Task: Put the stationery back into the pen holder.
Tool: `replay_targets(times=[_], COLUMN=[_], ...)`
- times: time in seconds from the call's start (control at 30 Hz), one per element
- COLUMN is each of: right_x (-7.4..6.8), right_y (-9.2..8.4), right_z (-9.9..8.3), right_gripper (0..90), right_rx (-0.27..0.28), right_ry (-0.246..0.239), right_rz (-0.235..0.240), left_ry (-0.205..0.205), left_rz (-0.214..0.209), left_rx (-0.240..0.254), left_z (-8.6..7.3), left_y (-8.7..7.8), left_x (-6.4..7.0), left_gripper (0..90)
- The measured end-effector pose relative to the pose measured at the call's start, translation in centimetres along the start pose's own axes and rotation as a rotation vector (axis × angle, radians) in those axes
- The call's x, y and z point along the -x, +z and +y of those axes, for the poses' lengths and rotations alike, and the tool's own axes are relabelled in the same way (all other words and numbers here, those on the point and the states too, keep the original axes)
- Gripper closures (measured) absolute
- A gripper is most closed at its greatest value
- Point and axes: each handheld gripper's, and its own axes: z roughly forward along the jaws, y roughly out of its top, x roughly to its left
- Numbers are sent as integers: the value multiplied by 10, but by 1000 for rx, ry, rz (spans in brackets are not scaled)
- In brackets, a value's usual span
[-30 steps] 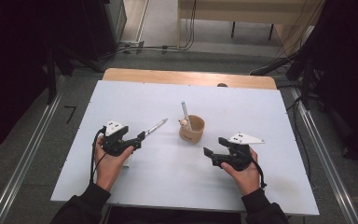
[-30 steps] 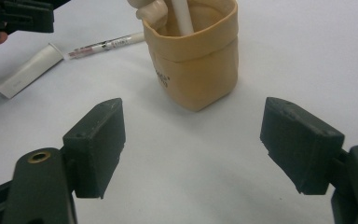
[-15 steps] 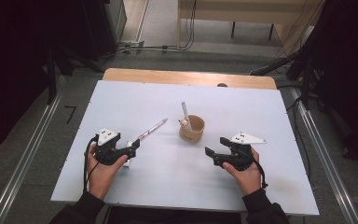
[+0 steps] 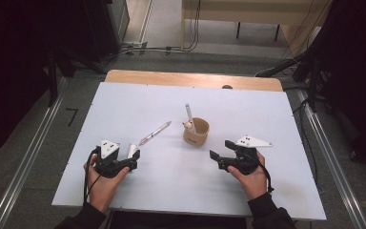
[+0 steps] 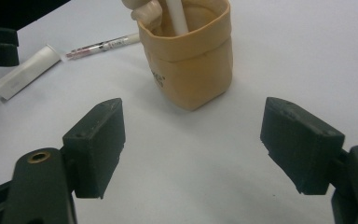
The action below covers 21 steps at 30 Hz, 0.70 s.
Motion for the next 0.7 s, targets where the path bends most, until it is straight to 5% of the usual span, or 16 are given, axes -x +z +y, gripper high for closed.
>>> replay_targets(times=[0.7], right_x=[-1], right_y=[1], right_z=[0], right_gripper=[205], right_rx=[-1], right_ry=[-5], right_rz=[-1], left_ry=[29], left_rz=[7], left_rx=[-83], left_z=[-14], left_y=[4], left_x=[6], left_gripper=[409])
